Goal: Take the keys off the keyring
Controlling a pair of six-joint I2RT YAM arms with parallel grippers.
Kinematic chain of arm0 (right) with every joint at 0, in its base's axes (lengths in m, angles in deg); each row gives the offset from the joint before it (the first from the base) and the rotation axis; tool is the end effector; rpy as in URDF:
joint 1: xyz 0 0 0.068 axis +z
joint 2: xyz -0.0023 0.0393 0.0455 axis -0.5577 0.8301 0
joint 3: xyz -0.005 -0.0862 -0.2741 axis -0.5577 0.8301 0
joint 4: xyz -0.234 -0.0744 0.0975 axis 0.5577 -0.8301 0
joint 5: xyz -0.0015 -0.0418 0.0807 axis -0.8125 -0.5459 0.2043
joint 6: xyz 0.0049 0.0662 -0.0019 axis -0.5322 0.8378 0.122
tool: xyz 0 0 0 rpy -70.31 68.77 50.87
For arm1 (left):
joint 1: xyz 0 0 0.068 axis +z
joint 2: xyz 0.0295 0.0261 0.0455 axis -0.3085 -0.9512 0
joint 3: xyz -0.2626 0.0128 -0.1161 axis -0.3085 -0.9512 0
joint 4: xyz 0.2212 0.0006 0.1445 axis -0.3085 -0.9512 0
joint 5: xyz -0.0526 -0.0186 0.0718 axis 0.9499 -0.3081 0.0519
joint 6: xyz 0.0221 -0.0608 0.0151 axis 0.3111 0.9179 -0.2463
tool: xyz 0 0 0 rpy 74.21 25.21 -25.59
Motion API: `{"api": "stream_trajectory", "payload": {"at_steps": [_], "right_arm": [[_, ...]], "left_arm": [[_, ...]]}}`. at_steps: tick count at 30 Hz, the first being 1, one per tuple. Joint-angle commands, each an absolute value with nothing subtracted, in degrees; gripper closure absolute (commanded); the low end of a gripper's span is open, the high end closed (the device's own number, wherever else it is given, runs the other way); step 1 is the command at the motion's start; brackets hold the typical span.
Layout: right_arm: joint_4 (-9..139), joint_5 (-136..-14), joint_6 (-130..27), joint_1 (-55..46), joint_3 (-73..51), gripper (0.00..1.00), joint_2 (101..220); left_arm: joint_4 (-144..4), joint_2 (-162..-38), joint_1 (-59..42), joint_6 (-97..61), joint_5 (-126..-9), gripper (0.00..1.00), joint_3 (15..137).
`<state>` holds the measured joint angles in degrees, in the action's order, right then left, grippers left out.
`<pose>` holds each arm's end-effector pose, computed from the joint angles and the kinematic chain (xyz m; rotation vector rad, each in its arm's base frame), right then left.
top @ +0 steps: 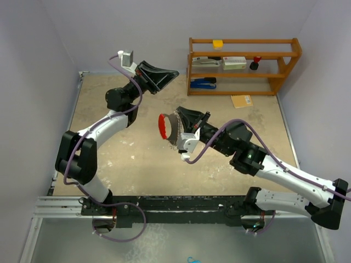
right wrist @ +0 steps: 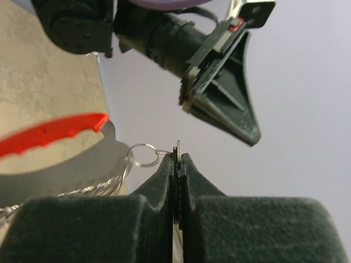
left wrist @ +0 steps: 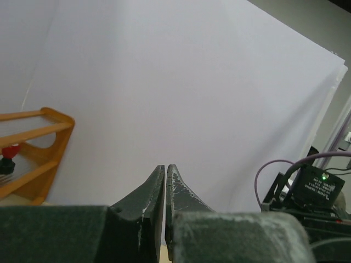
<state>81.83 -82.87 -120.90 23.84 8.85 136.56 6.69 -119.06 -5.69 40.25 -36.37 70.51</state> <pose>0.1288 0.2041 0.4340 -1.1428 0.6523 -0.0766 0.3175 -0.1755 0.4191 0.4078 0.9841 -1.7226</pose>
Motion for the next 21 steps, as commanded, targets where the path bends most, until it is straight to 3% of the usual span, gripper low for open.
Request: {"api": "stream_trajectory", "payload": {"at_steps": [1, 9, 14, 21], "right_arm": [[85.91, -83.04, -118.84, 23.85, 9.63, 1.00, 135.47], [87.85, -84.98, -119.21, 23.85, 9.92, 1.00, 135.91], [88.74, -85.37, -119.67, 23.78, 10.39, 1.00, 135.60], [88.91, -84.84, -119.40, 23.85, 10.54, 1.00, 135.17]], "left_arm": [[8.94, -116.43, -4.66, 39.56, -38.99, 1.00, 70.27], [-0.43, -112.86, -3.87, 29.16, -38.09, 1.00, 65.23], [-0.90, -108.88, -3.66, 22.03, -36.04, 0.90, 60.02], [12.70, -110.78, -3.67, 29.79, -33.20, 0.87, 59.33]]}}
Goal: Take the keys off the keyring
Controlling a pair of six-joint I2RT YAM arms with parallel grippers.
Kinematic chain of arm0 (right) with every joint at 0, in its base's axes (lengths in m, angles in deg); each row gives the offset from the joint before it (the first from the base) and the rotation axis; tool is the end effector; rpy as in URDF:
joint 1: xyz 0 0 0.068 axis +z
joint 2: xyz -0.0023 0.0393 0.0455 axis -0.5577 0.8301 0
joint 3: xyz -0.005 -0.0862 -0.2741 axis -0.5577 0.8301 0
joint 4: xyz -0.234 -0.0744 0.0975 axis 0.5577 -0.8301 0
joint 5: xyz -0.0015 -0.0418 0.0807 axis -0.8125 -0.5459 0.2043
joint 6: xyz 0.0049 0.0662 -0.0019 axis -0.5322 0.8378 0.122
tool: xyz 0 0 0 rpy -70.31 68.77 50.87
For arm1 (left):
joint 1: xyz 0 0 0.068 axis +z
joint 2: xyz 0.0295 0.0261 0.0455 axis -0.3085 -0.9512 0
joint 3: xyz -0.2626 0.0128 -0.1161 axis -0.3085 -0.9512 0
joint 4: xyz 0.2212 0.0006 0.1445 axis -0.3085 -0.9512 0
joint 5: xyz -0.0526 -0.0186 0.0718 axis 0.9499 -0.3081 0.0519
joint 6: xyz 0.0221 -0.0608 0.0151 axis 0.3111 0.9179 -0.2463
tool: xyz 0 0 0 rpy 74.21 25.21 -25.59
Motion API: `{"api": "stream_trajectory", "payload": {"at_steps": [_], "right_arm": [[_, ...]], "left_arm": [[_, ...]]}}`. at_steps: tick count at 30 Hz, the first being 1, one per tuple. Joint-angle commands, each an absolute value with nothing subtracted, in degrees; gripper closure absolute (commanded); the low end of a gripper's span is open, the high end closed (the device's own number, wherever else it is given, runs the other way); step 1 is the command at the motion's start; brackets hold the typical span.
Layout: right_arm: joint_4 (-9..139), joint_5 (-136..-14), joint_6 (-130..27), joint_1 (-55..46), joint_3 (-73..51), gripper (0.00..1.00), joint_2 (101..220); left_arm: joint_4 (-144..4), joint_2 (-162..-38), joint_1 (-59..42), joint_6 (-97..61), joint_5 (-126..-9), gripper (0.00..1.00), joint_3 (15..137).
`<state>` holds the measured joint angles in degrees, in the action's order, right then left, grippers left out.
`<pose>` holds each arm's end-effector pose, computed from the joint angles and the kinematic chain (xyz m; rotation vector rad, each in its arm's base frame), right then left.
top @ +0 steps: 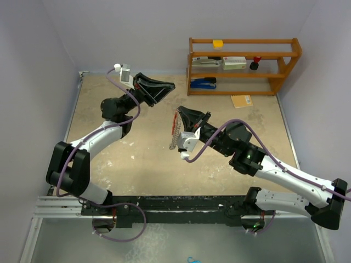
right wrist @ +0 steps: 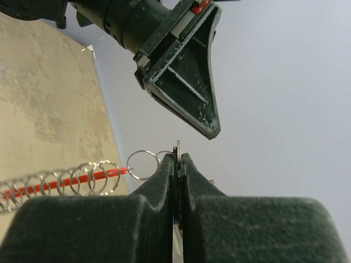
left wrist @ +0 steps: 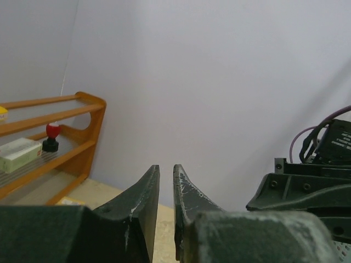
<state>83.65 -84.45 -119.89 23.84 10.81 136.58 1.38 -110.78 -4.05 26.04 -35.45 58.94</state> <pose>0.1310 0.2049 0.4250 -1.1275 0.6840 -0.0798 0.2924 -0.1550 0.3931 0.4529 1.0548 -1.5032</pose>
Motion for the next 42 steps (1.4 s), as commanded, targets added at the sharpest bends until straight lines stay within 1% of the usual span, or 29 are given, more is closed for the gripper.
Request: {"api": "stream_trajectory", "payload": {"at_steps": [1, 6, 9, 13, 24, 35, 42], "right_arm": [[88.90, -84.67, -119.28, 23.85, 10.51, 1.00, 135.05], [88.76, -83.35, -118.48, 23.83, 10.42, 1.00, 134.26], [88.76, -82.89, -118.09, 23.85, 10.32, 1.00, 133.98], [88.69, -82.47, -117.72, 23.77, 10.36, 1.00, 133.69], [89.21, -82.36, -117.55, 23.82, 10.68, 1.00, 133.81], [89.37, -81.43, -117.35, 23.85, 11.15, 1.00, 132.64], [88.36, -81.17, -117.35, 23.84, 11.20, 1.00, 130.53]], "left_arm": [[14.99, -111.66, -3.69, 32.03, -32.77, 0.87, 59.54], [26.41, -117.50, -3.66, 41.04, -31.53, 0.91, 61.23], [26.58, -120.84, -3.78, 42.73, -30.54, 0.91, 62.84], [26.61, -122.33, -3.91, 41.84, -29.84, 0.90, 62.80], [26.63, -119.08, -5.61, 41.06, -27.57, 0.86, 63.05], [26.63, -116.09, -10.06, 37.96, -18.80, 0.82, 61.89], [26.46, -115.50, -8.46, 36.37, -20.16, 0.80, 59.89]]}}
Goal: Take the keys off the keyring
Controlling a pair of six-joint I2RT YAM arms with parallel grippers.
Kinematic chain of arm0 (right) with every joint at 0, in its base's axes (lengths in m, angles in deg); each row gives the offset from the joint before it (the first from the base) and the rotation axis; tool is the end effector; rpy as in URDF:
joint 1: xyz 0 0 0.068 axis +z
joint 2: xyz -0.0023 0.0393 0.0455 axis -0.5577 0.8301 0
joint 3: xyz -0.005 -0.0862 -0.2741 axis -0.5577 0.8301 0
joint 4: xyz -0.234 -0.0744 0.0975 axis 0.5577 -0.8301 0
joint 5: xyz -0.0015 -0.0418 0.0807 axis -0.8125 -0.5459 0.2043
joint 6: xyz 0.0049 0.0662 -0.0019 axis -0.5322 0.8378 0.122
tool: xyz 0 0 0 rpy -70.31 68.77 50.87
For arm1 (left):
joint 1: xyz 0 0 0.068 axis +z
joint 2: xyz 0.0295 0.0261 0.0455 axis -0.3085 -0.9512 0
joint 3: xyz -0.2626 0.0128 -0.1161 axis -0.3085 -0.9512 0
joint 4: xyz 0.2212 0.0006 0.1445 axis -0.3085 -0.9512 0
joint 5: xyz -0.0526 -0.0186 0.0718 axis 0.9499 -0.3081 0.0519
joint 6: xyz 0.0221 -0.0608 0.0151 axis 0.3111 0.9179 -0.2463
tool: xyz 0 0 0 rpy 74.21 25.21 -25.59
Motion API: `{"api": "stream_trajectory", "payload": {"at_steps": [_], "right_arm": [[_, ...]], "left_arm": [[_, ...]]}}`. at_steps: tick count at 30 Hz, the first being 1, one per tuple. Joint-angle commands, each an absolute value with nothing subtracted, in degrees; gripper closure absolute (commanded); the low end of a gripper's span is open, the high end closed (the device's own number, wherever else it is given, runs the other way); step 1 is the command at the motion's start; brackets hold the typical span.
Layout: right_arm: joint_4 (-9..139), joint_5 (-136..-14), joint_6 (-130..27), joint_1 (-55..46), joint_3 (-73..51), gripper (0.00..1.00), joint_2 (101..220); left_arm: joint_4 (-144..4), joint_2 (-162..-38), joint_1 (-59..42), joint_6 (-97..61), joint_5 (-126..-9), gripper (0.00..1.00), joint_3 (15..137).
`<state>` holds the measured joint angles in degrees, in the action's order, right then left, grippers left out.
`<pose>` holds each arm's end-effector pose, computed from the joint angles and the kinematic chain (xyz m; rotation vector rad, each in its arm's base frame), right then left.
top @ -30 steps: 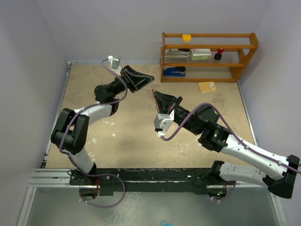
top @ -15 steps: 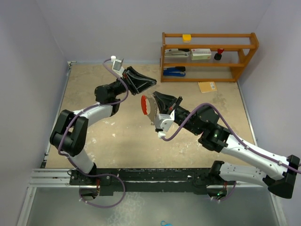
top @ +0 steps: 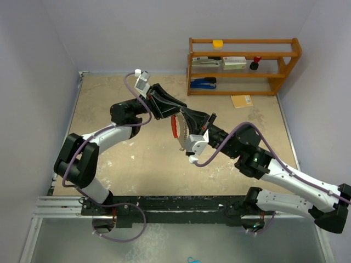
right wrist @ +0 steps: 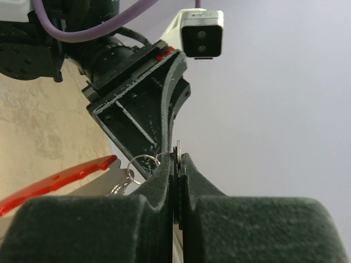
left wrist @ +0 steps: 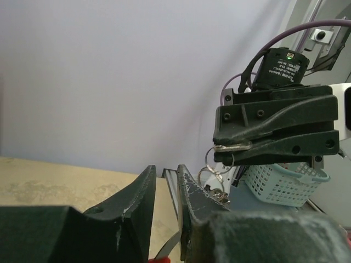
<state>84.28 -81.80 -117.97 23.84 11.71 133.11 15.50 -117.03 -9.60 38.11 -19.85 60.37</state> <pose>0.1193 0.1908 0.4335 -1.0883 0.6398 -0.0218 0.2743 -0.1924 0.3775 0.7865 1.0426 -1.7744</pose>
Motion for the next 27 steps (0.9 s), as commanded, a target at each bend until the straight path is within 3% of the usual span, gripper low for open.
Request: {"api": "stream_trajectory", "payload": {"at_steps": [1, 27], "right_arm": [[88.15, -81.17, -117.35, 23.82, 11.14, 1.00, 130.28], [86.73, -81.30, -117.45, 23.80, 10.92, 1.00, 128.87]], "left_arm": [[26.50, -115.88, -8.33, 36.56, -20.39, 0.80, 60.05], [26.60, -113.36, -10.51, 38.42, -19.57, 0.80, 63.26]]}}
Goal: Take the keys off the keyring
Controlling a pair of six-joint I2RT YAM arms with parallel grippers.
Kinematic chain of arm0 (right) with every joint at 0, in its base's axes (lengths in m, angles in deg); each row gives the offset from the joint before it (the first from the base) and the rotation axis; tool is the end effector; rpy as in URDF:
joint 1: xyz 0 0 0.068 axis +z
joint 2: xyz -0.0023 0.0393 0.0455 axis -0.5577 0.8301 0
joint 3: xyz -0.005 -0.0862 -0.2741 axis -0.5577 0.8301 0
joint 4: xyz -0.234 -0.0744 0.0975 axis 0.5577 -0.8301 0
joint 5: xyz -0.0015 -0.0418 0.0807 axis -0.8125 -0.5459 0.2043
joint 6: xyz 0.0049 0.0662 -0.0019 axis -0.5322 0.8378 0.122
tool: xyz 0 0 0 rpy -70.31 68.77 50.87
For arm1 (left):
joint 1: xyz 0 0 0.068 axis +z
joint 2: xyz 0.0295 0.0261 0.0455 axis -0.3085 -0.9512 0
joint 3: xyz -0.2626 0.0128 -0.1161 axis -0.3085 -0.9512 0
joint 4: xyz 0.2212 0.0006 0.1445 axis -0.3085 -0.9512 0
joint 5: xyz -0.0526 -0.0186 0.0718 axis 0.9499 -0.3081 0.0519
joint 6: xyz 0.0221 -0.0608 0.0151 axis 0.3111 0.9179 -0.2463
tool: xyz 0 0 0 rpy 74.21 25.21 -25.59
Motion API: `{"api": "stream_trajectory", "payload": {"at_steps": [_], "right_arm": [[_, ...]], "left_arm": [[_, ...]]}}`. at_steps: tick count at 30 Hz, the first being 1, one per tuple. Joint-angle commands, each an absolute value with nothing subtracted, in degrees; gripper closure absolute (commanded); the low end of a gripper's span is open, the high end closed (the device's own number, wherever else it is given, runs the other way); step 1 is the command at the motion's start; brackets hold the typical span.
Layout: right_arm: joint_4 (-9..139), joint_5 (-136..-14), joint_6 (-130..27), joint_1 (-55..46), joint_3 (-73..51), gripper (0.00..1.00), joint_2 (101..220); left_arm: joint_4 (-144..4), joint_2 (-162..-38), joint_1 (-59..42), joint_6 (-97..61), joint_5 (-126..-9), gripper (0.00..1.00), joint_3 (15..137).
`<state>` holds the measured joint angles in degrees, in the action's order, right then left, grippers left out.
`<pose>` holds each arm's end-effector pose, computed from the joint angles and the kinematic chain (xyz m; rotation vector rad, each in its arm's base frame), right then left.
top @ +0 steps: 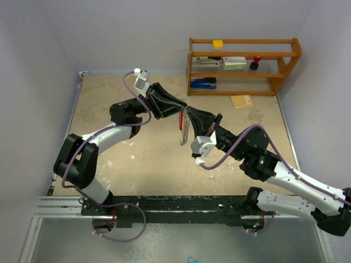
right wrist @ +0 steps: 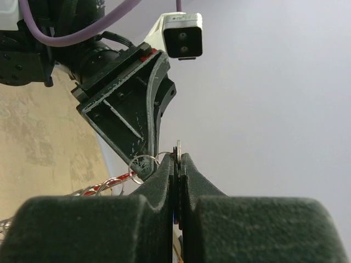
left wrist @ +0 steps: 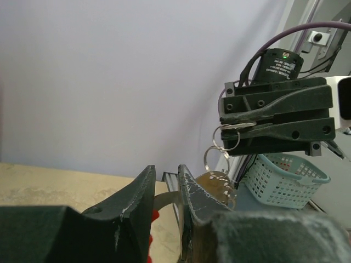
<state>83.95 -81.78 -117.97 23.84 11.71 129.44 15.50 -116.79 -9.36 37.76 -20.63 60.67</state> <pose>0.1082 0.1734 0.4453 -1.0387 0.6092 -0.0226 0.2747 -0.1906 0.3808 0.7750 1.0265 -1.7621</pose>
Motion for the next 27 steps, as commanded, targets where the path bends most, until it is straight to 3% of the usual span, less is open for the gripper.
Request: {"api": "stream_trajectory", "payload": {"at_steps": [1, 21, 25, 27], "right_arm": [[86.66, -81.26, -117.44, 23.80, 10.84, 1.00, 128.86], [85.59, -80.32, -117.27, 23.85, 10.43, 1.00, 128.42], [86.26, -80.03, -117.36, 23.85, 10.63, 1.00, 128.70], [87.04, -79.90, -117.36, 23.85, 10.89, 1.00, 128.99]], "left_arm": [[26.62, -112.98, -10.77, 38.45, -19.23, 0.79, 63.25], [26.53, -110.12, -13.85, 38.21, -18.01, 0.73, 63.39], [26.58, -111.06, -13.85, 39.19, -19.85, 0.78, 64.05], [26.61, -111.32, -13.85, 39.63, -19.85, 0.85, 64.38]]}}
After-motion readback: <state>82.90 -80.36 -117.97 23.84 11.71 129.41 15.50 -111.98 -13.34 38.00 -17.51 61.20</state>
